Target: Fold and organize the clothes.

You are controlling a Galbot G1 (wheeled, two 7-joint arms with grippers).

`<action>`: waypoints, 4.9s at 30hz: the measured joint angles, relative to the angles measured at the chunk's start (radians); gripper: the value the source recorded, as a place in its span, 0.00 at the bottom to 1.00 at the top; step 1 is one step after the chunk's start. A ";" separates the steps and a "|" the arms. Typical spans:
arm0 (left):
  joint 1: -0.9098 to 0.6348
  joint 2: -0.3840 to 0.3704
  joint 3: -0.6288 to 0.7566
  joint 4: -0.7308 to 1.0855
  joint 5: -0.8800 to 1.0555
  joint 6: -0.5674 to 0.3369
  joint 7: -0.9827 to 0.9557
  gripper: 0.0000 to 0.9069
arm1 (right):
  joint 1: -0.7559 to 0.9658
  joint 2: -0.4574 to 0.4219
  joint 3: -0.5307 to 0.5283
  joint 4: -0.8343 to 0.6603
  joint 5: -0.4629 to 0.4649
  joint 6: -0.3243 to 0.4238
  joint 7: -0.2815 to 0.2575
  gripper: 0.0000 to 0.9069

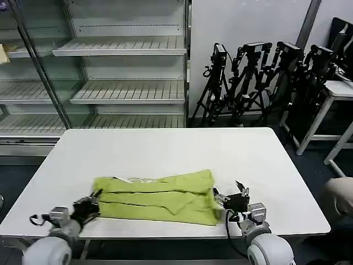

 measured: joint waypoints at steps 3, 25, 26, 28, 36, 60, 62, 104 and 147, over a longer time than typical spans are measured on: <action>0.014 0.050 -0.079 0.011 0.042 -0.002 0.046 0.01 | 0.005 -0.001 0.000 -0.001 0.000 0.002 0.000 1.00; -0.026 0.038 -0.098 -0.126 0.170 0.016 0.234 0.02 | -0.024 0.004 0.003 0.031 -0.008 0.026 0.004 1.00; -0.030 0.026 -0.075 -0.132 0.169 0.019 0.230 0.02 | -0.026 0.005 0.003 0.034 -0.009 0.027 0.004 1.00; -0.040 0.000 -0.024 -0.144 0.166 0.023 0.221 0.02 | -0.029 0.005 0.002 0.039 -0.013 0.027 0.005 1.00; -0.077 -0.089 0.156 -0.162 0.157 0.035 0.174 0.02 | -0.032 0.000 0.005 0.047 -0.023 0.026 0.004 1.00; -0.149 -0.190 0.350 -0.088 0.178 0.044 0.096 1.00 | -0.031 0.011 0.001 0.047 -0.037 0.025 0.003 1.00; -0.149 -0.195 0.351 -0.087 0.177 0.042 0.094 1.00 | -0.028 0.013 0.001 0.048 -0.037 0.025 0.002 1.00; 0.048 -0.108 0.000 -0.030 0.074 -0.206 0.101 1.00 | 0.005 0.095 0.075 -0.014 -0.137 0.072 -0.044 1.00; -0.030 -0.107 0.085 0.036 -0.152 0.027 0.014 0.01 | -0.006 0.100 0.064 0.059 -0.159 0.043 -0.040 1.00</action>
